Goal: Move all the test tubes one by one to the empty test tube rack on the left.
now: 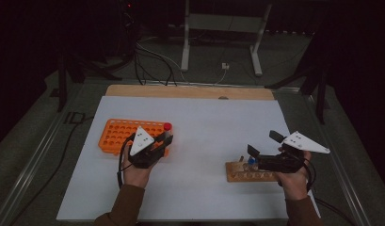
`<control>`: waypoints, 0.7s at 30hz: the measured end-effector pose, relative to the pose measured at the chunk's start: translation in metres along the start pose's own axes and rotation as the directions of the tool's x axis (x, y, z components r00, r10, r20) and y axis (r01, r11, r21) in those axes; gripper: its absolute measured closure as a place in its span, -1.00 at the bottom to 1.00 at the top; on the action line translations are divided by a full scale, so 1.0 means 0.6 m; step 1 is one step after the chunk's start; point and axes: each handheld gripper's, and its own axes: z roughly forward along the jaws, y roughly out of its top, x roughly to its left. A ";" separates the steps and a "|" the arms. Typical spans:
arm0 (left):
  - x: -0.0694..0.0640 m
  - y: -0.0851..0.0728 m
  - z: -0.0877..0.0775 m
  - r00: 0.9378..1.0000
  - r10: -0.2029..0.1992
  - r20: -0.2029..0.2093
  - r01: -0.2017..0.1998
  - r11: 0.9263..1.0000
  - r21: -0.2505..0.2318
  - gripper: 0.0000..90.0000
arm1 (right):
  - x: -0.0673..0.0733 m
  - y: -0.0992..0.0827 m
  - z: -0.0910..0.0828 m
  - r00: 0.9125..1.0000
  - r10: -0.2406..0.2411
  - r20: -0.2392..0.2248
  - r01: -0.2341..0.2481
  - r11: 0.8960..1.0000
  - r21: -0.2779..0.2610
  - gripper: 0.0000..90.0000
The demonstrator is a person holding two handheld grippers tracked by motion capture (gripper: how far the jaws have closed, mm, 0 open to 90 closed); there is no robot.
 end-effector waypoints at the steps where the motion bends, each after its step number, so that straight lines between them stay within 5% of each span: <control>1: 0.004 -0.003 0.000 1.000 -0.008 -0.010 0.008 1.000 -0.002 0.67 | -0.005 -0.002 -0.006 1.000 0.009 0.009 -0.009 1.000 -0.007 -1.00; 7: 0.018 -0.018 0.015 0.998 -0.007 -0.054 0.008 1.000 0.019 0.67 | -0.015 -0.008 -0.017 0.999 0.049 0.018 -0.048 0.998 -0.034 -1.00; 21: 0.028 -0.073 0.051 0.994 -0.035 -0.100 0.048 0.991 0.125 0.67 | -0.023 -0.009 -0.033 0.998 0.032 0.054 -0.029 0.998 -0.047 -1.00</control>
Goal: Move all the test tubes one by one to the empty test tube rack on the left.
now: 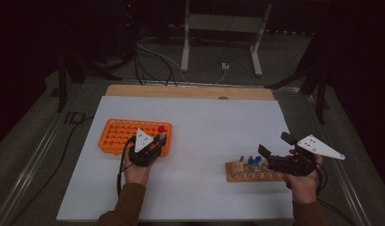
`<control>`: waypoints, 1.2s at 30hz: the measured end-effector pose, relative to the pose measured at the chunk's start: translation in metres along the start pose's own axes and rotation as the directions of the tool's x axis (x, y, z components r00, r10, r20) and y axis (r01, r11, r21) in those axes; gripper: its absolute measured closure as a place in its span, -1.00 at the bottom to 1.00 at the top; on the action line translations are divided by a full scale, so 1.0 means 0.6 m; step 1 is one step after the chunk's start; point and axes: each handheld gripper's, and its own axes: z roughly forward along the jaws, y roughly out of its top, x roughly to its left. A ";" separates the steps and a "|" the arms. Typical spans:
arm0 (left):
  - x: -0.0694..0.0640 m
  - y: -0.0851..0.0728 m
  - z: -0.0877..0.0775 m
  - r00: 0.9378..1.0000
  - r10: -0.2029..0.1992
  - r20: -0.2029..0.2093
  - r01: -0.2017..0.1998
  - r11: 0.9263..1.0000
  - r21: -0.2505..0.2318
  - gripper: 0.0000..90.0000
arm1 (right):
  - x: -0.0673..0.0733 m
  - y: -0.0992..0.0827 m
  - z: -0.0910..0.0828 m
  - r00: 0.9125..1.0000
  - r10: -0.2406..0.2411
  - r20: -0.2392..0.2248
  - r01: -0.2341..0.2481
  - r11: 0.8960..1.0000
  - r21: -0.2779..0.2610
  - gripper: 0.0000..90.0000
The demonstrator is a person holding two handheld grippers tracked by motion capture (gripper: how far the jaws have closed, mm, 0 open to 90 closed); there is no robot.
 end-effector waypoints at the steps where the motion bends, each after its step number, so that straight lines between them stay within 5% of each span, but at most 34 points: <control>1: -0.001 -0.004 0.002 1.000 0.007 0.001 -0.007 1.000 0.012 0.67 | 0.000 0.000 0.000 1.000 0.001 0.002 -0.001 1.000 0.000 -1.00; 6: -0.005 -0.020 0.009 0.999 0.040 -0.013 -0.039 0.997 0.068 0.68 | 0.002 -0.001 0.001 1.000 -0.002 -0.001 0.002 1.000 0.003 -1.00; 12: -0.004 -0.020 0.007 0.999 0.037 -0.009 -0.036 0.997 0.068 0.65 | 0.001 -0.002 0.001 1.000 -0.010 0.003 0.010 1.000 0.008 -1.00; 13: -0.004 -0.020 0.007 1.000 0.025 -0.006 -0.024 0.997 0.069 0.39 | 0.000 -0.002 0.000 1.000 -0.010 0.004 0.010 1.000 0.008 -1.00; 14: -0.005 -0.020 0.006 1.000 0.019 -0.006 -0.019 0.998 0.065 0.39 | 0.000 -0.002 0.000 1.000 -0.010 0.004 0.010 1.000 0.008 -1.00; 15: -0.005 -0.019 0.004 1.000 0.013 -0.001 -0.013 0.998 0.057 0.17 | -0.001 -0.002 0.000 1.000 -0.013 0.008 0.013 1.000 0.012 -1.00; 24: 0.007 -0.005 -0.032 0.995 -0.103 0.011 0.103 0.994 -0.027 -0.47 | -0.009 -0.003 -0.004 1.000 -0.015 0.027 0.015 1.000 0.020 -1.00; 28: 0.012 0.004 -0.049 0.992 -0.125 -0.001 0.125 0.992 -0.021 -0.93 | -0.020 -0.004 -0.007 0.999 -0.014 0.041 0.012 0.999 0.033 -1.00; 36: 0.016 0.007 -0.080 0.986 -0.165 0.028 0.166 0.983 -0.073 -0.96 | -0.053 -0.023 -0.029 0.995 0.006 0.105 -0.014 0.997 0.075 -0.98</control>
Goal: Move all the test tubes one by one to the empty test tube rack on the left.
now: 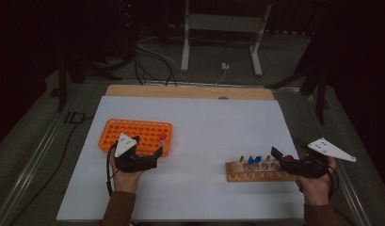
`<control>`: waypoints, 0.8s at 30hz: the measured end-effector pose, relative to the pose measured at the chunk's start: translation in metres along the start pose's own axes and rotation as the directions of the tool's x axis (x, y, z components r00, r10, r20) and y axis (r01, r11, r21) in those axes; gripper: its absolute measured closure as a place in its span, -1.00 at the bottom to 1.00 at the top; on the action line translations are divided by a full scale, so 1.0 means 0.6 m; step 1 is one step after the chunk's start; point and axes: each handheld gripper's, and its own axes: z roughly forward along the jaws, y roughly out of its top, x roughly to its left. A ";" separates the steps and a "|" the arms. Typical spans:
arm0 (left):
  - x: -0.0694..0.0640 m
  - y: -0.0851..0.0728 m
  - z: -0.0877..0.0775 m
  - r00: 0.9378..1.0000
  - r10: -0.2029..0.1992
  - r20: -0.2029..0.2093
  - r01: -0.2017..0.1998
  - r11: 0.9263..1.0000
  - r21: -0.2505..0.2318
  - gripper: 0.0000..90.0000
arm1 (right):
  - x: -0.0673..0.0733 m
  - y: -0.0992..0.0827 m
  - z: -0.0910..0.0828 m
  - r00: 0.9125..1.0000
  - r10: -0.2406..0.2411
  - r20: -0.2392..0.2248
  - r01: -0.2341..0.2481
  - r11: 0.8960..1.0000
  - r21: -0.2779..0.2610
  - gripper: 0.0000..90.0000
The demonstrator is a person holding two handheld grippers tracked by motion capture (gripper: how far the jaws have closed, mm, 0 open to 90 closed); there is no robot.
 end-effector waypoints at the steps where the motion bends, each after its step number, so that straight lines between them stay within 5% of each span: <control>1: -0.001 0.001 -0.003 1.000 -0.001 0.007 0.001 1.000 -0.009 -0.91 | -0.004 -0.003 -0.003 1.000 0.000 0.006 0.000 1.000 0.008 -0.93; 9: -0.013 0.009 -0.021 0.999 0.045 -0.028 -0.046 0.998 -0.043 -0.99 | -0.030 -0.031 -0.023 0.998 0.009 0.059 -0.012 0.999 0.051 -0.58; 15: -0.012 0.010 -0.030 0.997 0.052 -0.061 -0.056 0.996 -0.068 -0.99 | -0.033 -0.060 -0.025 0.998 -0.023 0.050 0.019 0.997 0.079 0.16; 21: -0.010 0.010 -0.034 0.995 0.059 -0.076 -0.065 0.995 -0.078 -0.99 | -0.034 -0.078 -0.020 0.999 -0.023 0.027 0.021 0.995 0.099 0.53; 24: -0.011 0.009 -0.037 0.994 0.068 -0.080 -0.074 0.994 -0.083 -0.99 | -0.035 -0.084 -0.020 1.000 -0.015 0.021 0.013 0.996 0.087 0.54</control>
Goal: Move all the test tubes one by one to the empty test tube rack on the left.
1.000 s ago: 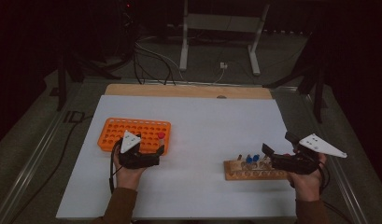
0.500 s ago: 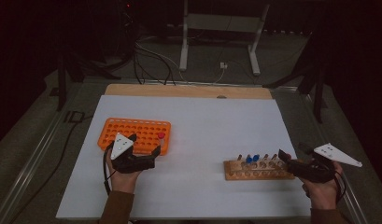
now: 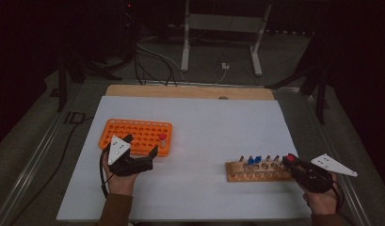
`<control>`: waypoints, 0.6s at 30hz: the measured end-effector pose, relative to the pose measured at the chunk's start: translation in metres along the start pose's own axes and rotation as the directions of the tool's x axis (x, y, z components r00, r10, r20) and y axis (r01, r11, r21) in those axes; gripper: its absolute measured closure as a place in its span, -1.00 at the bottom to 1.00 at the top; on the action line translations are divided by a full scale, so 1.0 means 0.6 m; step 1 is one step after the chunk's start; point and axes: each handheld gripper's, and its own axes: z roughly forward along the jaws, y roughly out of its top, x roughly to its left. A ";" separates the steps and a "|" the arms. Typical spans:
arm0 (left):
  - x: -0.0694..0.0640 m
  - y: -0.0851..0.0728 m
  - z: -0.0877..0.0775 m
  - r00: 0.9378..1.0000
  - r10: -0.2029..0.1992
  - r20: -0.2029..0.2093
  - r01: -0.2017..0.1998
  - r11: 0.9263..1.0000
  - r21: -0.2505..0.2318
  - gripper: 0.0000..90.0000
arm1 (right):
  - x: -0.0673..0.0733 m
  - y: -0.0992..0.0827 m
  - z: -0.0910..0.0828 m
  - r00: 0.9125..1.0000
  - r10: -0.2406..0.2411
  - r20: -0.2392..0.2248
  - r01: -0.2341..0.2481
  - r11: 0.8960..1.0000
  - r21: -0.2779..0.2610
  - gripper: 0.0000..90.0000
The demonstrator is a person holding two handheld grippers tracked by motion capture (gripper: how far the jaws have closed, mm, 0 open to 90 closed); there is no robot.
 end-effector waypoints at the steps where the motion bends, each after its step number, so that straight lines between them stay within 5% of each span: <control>1: 0.000 0.000 0.000 1.000 0.000 0.000 0.000 1.000 0.000 -0.99 | -0.001 0.000 0.000 1.000 0.005 -0.005 -0.005 1.000 0.000 0.54; 18: 0.008 -0.007 -0.003 1.000 -0.010 -0.007 0.009 1.000 -0.012 -0.99 | -0.001 -0.007 0.006 1.000 0.000 -0.018 0.000 1.000 0.022 0.65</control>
